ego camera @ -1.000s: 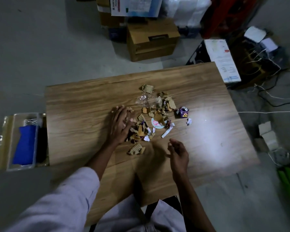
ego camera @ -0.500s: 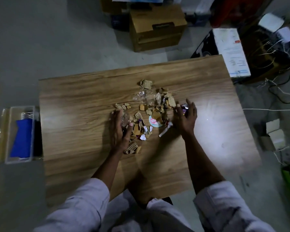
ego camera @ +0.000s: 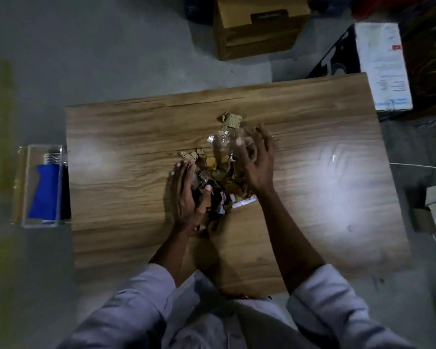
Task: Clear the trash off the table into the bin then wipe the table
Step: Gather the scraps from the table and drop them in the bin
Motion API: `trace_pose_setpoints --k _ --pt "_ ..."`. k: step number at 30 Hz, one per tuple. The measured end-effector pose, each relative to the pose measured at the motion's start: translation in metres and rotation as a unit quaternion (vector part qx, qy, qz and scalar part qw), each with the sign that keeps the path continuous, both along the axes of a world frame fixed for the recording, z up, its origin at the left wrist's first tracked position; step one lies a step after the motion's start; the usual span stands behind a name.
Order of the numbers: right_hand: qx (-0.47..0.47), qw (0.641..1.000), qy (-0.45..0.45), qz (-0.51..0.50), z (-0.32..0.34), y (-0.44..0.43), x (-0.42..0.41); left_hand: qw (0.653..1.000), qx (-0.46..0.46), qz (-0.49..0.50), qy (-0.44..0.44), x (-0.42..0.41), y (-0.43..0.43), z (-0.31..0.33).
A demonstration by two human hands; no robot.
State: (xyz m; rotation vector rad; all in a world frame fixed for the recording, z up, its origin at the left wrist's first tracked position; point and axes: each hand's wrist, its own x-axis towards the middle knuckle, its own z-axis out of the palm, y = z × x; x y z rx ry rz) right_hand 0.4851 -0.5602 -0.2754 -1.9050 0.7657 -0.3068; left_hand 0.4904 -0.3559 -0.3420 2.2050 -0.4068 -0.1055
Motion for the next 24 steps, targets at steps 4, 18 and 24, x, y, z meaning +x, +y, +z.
trace_pose_setpoints --k 4,18,24 --pt "-0.125 0.982 0.09 0.11 -0.015 -0.031 0.07 1.0 0.0 -0.002 -0.02 0.001 -0.001 0.001" --pt "-0.191 0.972 0.092 0.099 -0.007 -0.008 0.001 1.0 -0.014 0.011 -0.008 0.003 -0.001 -0.003" --pt "-0.134 0.968 0.172 0.121 -0.03 -0.051 0.015 1.0 -0.019 0.014 -0.004 0.003 -0.001 -0.001"
